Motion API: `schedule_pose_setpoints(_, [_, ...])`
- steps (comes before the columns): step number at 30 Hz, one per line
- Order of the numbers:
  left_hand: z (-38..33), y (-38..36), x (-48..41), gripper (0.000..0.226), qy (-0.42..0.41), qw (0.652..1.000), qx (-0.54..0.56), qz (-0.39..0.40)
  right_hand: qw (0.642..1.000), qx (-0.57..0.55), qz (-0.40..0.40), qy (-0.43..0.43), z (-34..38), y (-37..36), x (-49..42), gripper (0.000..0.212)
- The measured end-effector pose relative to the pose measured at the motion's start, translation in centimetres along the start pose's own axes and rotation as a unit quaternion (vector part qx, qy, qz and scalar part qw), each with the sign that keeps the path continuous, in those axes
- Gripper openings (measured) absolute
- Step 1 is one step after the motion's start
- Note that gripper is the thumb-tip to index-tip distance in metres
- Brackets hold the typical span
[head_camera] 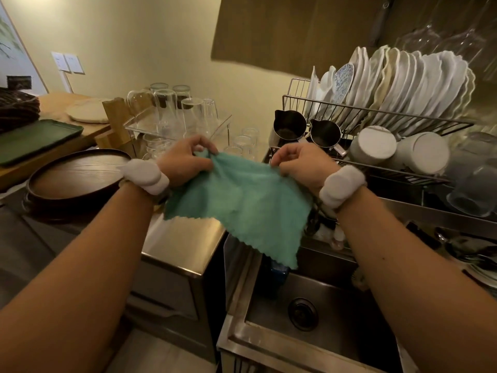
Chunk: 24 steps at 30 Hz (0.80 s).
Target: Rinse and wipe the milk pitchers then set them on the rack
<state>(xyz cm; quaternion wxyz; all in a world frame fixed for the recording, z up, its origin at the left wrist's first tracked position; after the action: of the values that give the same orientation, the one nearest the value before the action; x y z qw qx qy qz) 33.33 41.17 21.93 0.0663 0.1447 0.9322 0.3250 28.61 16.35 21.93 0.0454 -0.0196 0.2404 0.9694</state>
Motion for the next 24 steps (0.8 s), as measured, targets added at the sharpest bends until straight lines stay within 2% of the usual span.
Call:
schedule_pose_setpoints(2, [2.4, -1.9, -0.4, 0.045, 0.037, 0.996, -0.073, 0.021, 0.994, 0.108, 0.007, -0.006, -2.1, -1.5, 0.1, 0.028])
schedule_pose_setpoints(4, [4.4, -3.5, -0.5, 0.042, 0.045, 0.996, -0.078, 0.022, 0.992, 0.127, 0.006, -0.007, -4.0, -2.9, 0.4, 0.024])
schedule_pose_setpoints(7, [5.5, -5.9, 0.0, 0.009, 0.036, 0.997, -0.047, 0.046, 0.997, 0.055, 0.044, -0.043, -6.2, -5.6, 1.0, 0.015])
schedule_pose_setpoints(8, [5.5, -6.9, 0.2, 0.006, 0.039, 0.997, -0.027, 0.067, 0.995, 0.012, 0.06, -0.077, -7.0, -6.8, 1.2, 0.02])
schedule_pose_setpoints(11, [4.9, -9.8, 1.4, 0.021, 0.083, 0.984, 0.082, 0.137, 0.971, -0.105, 0.106, -0.185, -8.9, -10.3, 1.9, 0.048])
schedule_pose_setpoints(15, [4.3, -11.2, 2.1, 0.029, 0.103, 0.975, 0.146, 0.129, 0.949, -0.219, 0.079, -0.212, -9.2, -12.8, 1.9, 0.045])
schedule_pose_setpoints(21, [3.2, -11.1, 1.5, 0.035, 0.097, 0.987, 0.075, 0.099, 0.938, -0.247, 0.085, -0.227, -8.5, -11.8, 1.9, 0.036])
schedule_pose_setpoints(24, [2.1, -10.9, 0.7, 0.045, 0.068, 0.995, -0.015, 0.074, 0.953, -0.216, 0.073, -0.201, -7.8, -9.9, 2.3, 0.034])
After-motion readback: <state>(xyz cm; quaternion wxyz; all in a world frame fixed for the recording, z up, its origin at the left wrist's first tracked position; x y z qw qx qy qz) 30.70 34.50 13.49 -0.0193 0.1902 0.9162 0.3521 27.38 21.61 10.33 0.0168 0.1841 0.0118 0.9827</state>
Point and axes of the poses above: each hand's wrist, its own x-axis away from the middle knuckle, its own y-axis out of the back of the hand, z = x × y, the point moved 6 cm from there along -x, towards the middle knuckle, and after that the axes turned 4 degrees about -x, right-handed, at the moved point
